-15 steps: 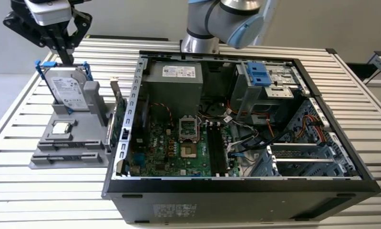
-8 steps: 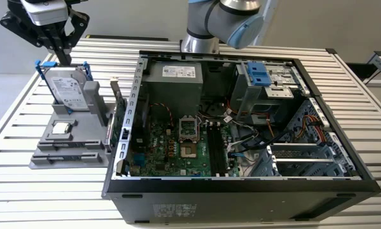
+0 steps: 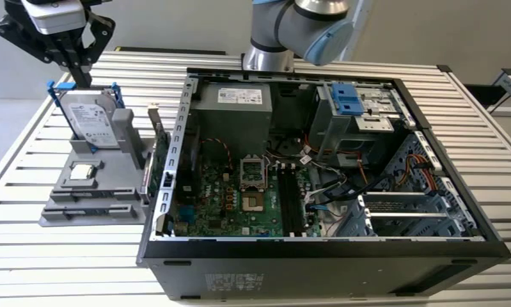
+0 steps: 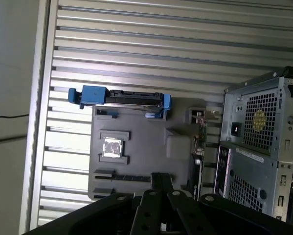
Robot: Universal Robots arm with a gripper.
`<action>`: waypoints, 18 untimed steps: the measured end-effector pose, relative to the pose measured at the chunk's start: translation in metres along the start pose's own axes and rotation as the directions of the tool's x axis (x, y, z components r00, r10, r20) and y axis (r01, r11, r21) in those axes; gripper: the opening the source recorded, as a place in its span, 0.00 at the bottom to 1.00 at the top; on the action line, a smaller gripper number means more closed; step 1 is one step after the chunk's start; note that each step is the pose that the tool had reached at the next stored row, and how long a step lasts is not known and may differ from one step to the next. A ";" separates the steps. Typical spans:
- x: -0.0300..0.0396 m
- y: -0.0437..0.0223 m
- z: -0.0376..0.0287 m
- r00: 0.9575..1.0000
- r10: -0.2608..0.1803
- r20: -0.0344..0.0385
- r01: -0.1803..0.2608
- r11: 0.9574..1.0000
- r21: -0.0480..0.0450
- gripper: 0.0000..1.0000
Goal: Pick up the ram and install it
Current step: 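Reach for the ram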
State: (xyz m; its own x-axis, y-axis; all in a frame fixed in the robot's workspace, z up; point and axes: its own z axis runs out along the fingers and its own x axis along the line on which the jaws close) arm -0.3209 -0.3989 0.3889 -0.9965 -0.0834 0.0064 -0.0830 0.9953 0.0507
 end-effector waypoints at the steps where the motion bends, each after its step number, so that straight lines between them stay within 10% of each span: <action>1: 0.0008 0.0001 0.0000 1.000 0.000 0.000 0.000 1.000 0.000 0.00; 18: 0.0176 0.0014 0.0004 1.000 0.001 -0.001 -0.001 1.000 0.000 0.00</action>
State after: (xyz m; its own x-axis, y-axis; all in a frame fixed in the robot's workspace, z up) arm -0.3385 -0.3989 0.3888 -0.9966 -0.0825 0.0073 -0.0820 0.9953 0.0508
